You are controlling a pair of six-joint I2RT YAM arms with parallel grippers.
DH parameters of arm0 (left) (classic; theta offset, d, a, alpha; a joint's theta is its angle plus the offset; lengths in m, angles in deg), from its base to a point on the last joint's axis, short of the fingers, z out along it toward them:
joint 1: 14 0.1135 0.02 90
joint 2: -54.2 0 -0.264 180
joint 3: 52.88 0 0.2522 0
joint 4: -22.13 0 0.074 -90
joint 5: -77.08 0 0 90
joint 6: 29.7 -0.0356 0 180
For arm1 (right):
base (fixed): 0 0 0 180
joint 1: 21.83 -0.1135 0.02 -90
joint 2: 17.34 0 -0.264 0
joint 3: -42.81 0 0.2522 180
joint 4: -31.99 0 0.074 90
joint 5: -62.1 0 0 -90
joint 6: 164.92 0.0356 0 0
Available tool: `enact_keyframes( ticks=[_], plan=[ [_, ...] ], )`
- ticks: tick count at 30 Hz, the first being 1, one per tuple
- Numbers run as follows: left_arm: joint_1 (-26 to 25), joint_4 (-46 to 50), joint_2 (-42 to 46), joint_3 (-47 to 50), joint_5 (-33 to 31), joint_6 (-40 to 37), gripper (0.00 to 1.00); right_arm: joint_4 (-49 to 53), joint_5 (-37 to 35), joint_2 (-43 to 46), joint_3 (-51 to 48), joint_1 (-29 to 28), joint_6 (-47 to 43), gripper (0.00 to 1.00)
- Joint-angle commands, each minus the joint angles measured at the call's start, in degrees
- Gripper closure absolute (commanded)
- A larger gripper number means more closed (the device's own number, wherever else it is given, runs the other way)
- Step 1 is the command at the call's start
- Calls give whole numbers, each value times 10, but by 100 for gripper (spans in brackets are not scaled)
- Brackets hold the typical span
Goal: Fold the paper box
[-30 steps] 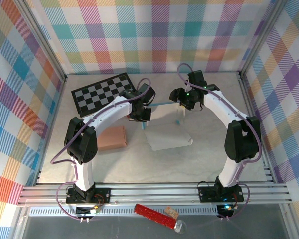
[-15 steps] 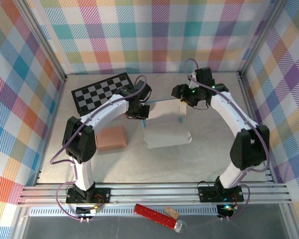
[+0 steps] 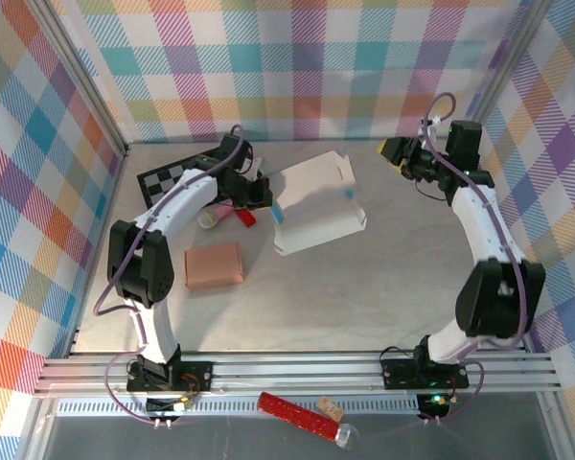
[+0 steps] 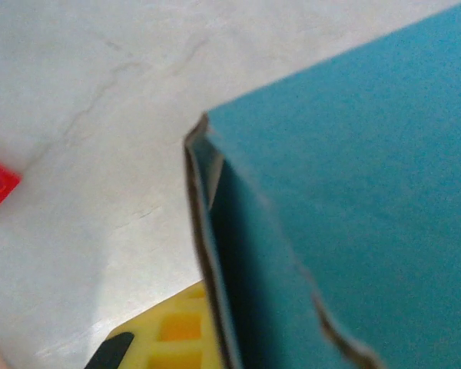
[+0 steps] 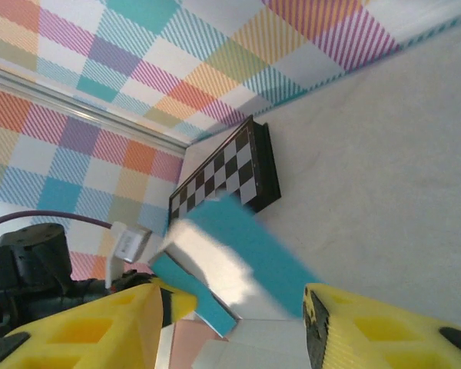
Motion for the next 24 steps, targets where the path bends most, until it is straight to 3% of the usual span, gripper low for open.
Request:
enact_keyframes(
  ticks=[1,9,24],
  plan=[
    [10,-27,-18,-29,101,-23,100,-88,149,-50,1,6,17,50],
    [18,-14,-63,-66,138,-34,100,-33,205,-99,59,2,-54,50],
    [23,15,-80,-76,158,-47,100,36,204,-115,79,-13,-129,53]
  ],
)
